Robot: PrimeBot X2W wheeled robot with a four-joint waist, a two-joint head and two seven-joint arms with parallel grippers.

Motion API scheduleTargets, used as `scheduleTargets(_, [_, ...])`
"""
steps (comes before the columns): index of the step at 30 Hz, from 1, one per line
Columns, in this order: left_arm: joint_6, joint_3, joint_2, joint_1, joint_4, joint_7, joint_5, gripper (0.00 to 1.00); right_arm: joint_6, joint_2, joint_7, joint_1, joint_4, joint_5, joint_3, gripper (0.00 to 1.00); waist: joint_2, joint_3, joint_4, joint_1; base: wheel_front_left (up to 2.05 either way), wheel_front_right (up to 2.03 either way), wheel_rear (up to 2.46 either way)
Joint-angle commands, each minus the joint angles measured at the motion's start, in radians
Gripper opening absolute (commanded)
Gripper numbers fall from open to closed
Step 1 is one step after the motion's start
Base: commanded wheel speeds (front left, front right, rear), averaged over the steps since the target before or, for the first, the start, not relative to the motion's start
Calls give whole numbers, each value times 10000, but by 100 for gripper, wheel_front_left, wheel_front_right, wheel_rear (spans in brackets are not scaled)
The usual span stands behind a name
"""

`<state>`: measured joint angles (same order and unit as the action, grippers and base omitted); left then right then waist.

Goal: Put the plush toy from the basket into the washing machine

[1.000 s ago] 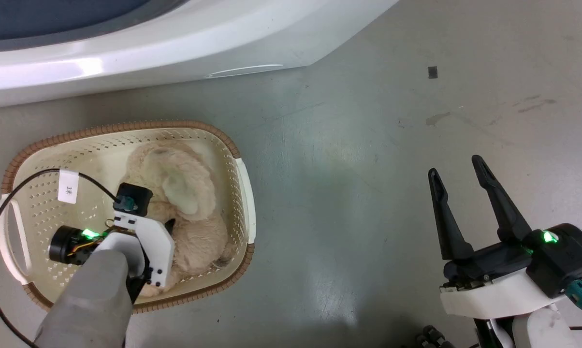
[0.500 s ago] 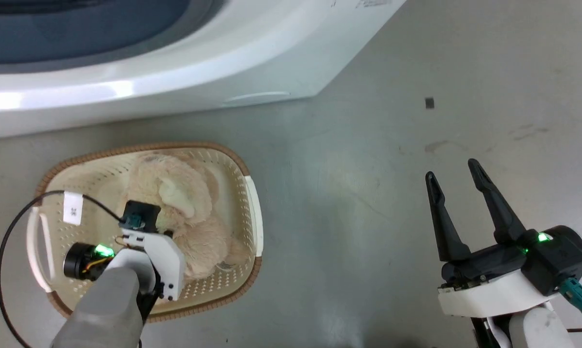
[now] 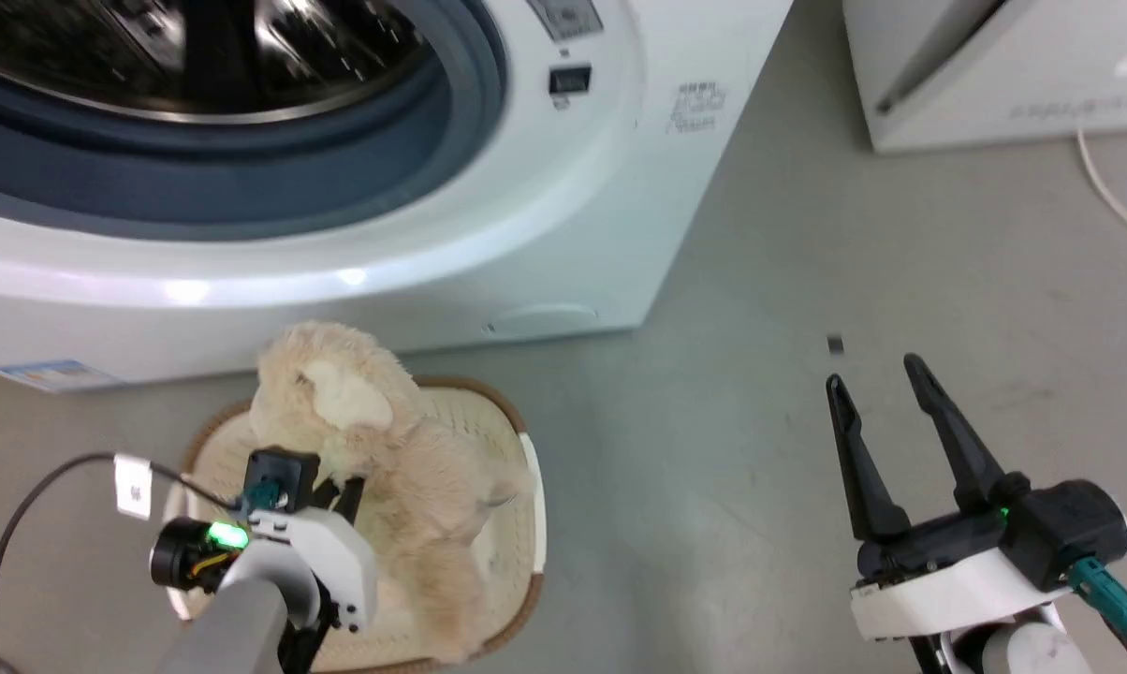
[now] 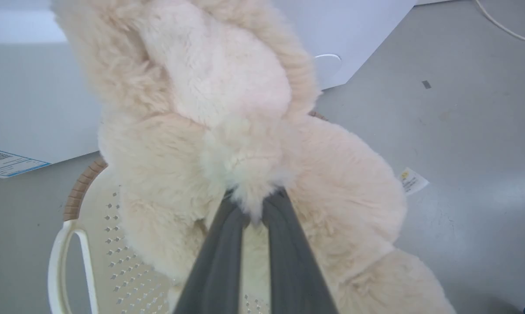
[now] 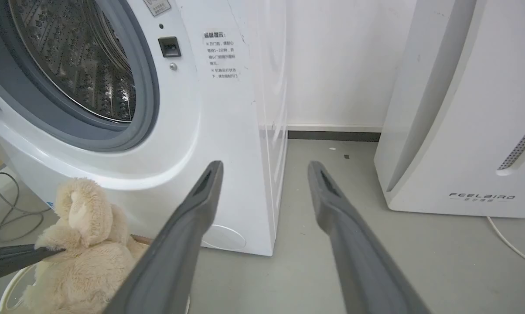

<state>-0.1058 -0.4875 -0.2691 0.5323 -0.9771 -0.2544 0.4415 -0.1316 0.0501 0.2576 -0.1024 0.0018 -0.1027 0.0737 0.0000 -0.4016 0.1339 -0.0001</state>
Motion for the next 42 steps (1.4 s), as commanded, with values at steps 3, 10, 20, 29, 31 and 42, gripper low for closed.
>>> scheduleTargets(3, [248, 367, -130, -726, 1103, -72, -228, 0, 9, 1, 42, 211, 108, -64, -27, 100, 0, 973, -385, 1, 0, 0, 0])
scheduleTargets(10, [620, 1351, -166, -2348, 3909, -73, -800, 0, 9, 1, 42, 565, 291, -125, -13, 100, 0, 1899, -591, 1, 0, 0, 0])
scheduleTargets(20, [702, 2945, 150, -4076, 7412, -73, -1685, 0, 9, 1, 42, 1008, 344, -150, -53, 100, 0, 2584, -603, 1, 0, 0, 0])
scheduleTargets(29, [345, 3991, 302, -3808, 9318, -74, -2168, 0, 9, 1, 42, 977, 168, -167, -102, 100, 0, 2053, -275, 1, 0, 0, 0])
scheduleTargets(31, [247, 4151, 201, -3488, 9467, -74, -2223, 0, 9, 1, 42, 911, 118, -173, -103, 100, 0, 1805, -173, 1, 0, 0, 0])
scheduleTargets(42, [-147, 4477, -984, -343, 8369, 367, -1764, 0, 9, 1, 42, 294, -266, -217, -80, 100, 0, -90, 477, 1, 0, 0, 0])
